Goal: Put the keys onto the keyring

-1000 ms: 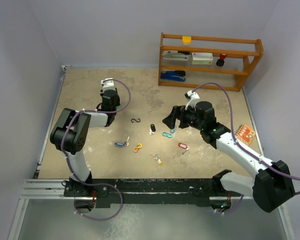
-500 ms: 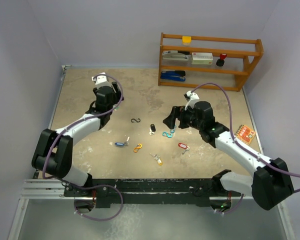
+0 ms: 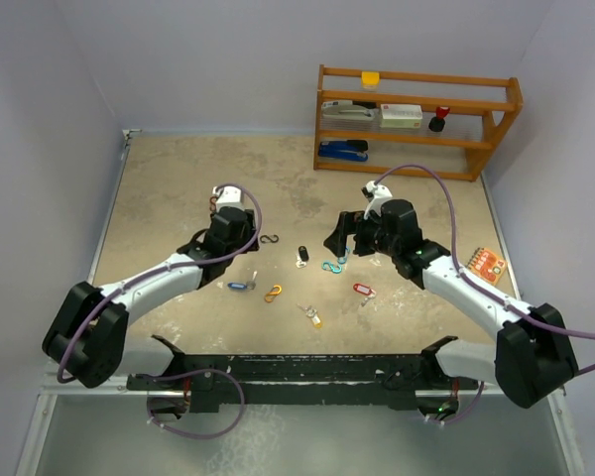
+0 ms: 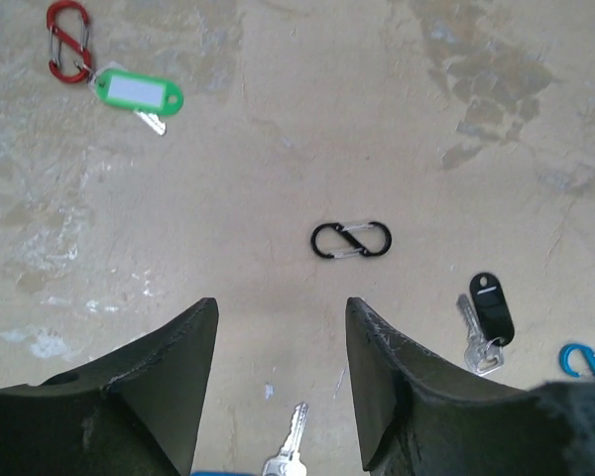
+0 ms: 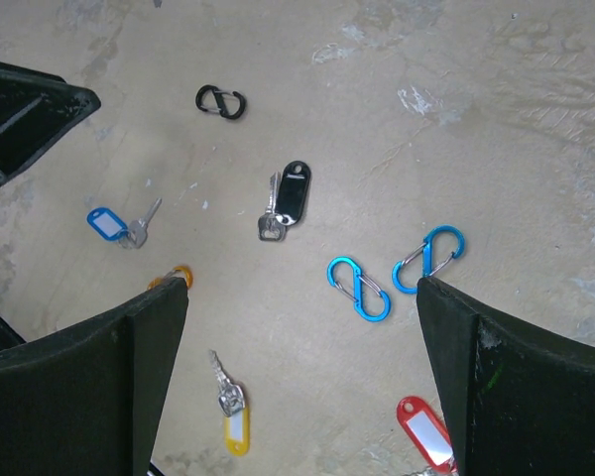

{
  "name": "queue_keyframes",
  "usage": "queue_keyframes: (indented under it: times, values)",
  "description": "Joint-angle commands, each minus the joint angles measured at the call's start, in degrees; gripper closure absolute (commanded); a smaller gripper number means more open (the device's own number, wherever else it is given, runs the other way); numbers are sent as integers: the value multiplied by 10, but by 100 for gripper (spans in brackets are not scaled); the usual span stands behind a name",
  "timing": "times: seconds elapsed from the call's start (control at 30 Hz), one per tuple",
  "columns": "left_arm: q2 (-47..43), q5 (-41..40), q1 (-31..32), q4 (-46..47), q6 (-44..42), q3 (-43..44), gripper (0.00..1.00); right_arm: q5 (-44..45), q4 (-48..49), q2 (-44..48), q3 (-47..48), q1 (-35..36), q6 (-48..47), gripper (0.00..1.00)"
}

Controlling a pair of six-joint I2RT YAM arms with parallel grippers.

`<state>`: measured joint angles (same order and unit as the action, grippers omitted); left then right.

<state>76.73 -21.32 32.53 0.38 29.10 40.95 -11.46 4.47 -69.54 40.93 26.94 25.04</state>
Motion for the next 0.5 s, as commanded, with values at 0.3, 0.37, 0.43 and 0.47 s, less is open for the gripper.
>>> queue_keyframes:
  times: [0.3,0.37,0.43,0.47]
  values:
    - [81,31,5,54,-16,-5,48,-7,12,3,21,-1,-7,0]
    - [96,38,5,71,-12,1,47,-7,12,4,22,-1,-7,0]
    - [106,50,5,88,-11,6,47,-12,10,4,23,-1,-9,0]
    - [109,55,5,93,-11,10,47,-14,8,4,24,-1,-9,0]
